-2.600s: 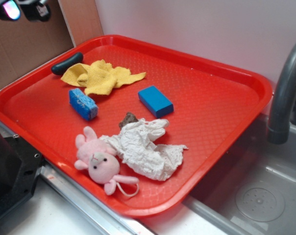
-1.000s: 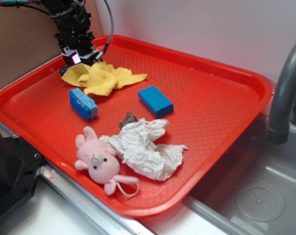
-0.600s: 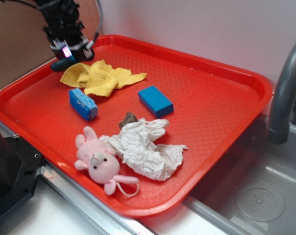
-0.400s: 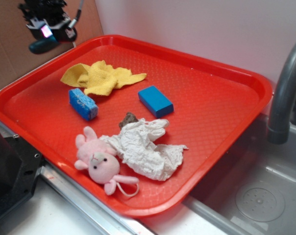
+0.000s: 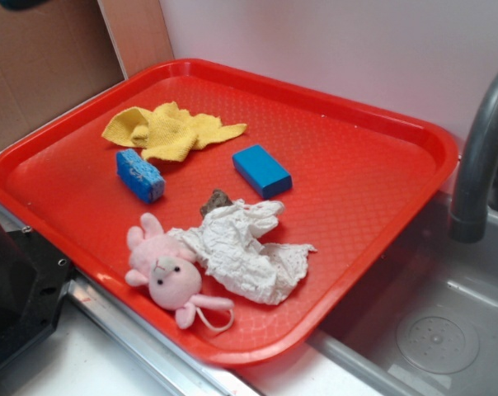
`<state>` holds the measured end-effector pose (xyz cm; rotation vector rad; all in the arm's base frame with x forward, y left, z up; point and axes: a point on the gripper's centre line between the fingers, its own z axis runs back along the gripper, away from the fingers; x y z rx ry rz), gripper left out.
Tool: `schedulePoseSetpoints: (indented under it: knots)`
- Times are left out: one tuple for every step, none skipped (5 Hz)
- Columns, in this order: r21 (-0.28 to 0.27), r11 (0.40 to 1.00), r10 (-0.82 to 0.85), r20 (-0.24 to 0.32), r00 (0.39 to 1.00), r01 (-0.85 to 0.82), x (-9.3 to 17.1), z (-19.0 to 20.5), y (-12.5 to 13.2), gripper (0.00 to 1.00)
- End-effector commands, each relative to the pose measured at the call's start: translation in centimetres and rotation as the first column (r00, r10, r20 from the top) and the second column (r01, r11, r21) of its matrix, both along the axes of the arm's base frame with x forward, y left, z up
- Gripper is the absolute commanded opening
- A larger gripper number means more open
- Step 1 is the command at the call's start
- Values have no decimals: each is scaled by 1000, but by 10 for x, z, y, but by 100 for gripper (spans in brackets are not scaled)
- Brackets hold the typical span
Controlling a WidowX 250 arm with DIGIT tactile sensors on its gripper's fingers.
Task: Grab the plastic pickle.
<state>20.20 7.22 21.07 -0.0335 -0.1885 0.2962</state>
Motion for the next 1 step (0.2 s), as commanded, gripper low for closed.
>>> schedulePoseSetpoints:
  knots:
    - [31, 988, -145, -90, 985, 148, -10, 2, -16, 0]
